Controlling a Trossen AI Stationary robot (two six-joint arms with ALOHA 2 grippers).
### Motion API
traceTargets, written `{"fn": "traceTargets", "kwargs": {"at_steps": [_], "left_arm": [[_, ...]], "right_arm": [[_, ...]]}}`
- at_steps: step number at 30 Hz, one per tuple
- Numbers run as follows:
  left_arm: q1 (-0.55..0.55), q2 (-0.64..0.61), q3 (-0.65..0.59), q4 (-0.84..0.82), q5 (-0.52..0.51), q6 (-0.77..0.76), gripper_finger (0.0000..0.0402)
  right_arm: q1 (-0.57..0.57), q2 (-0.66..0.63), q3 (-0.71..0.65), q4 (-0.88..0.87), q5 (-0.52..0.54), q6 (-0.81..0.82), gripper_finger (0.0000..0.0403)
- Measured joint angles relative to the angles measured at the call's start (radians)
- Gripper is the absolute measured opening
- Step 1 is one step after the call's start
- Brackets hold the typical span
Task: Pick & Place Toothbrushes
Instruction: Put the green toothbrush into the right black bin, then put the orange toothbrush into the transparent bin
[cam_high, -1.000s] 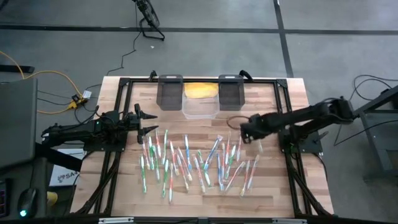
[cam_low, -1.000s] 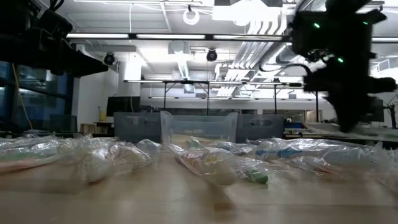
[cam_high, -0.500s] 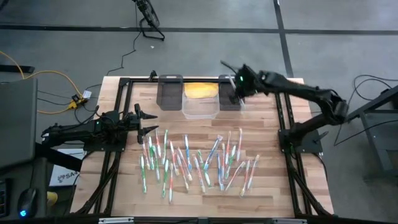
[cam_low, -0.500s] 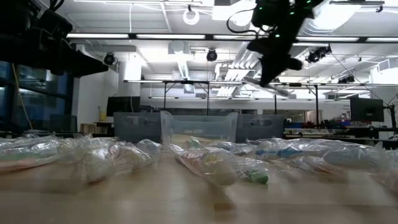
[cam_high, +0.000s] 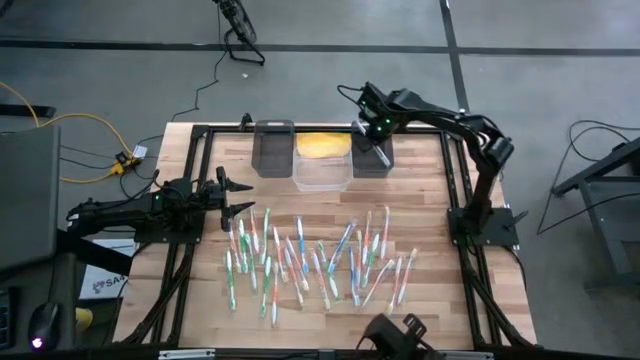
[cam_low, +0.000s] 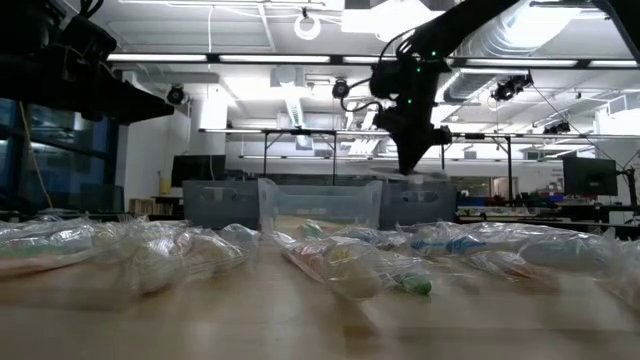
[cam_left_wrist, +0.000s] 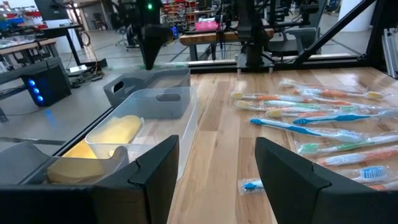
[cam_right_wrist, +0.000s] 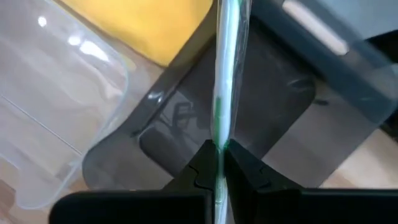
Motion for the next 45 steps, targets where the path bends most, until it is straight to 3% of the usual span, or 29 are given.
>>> {"fn": "traceTargets", "kwargs": {"at_steps": [9,13,22,29,36,41,45], "left_arm": [[0.0,0.0,0.0,0.0,0.0,0.0,0.0206],[0.0,0.0,0.0,0.0,0.0,0.0,0.0206],[0.0,0.0,0.0,0.0,0.001,0.0,0.0206],[0.0,0.0,0.0,0.0,0.001,0.0,0.0206],[0.0,0.0,0.0,0.0,0.001,0.0,0.0206],[0.0,0.0,0.0,0.0,0.002,0.0,0.0206],[0.0,0.0,0.0,0.0,0.002,0.0,0.0206]], "right_arm": [[0.001,0.009,0.0,0.002,0.065,-0.001,0.0027],[0.009,0.009,0.0,-0.018,0.121,0.005,0.0062],[0.018,0.009,0.0,-0.025,0.126,0.036,0.0141],[0.033,-0.033,0.0,-0.22,0.091,0.151,0.0161],[0.188,-0.117,-0.016,-0.396,0.14,0.306,0.0156],[0.329,-0.223,-0.127,-0.397,0.157,0.476,0.0155],[0.418,-0.303,-0.254,-0.392,0.097,0.638,0.0155]]}}
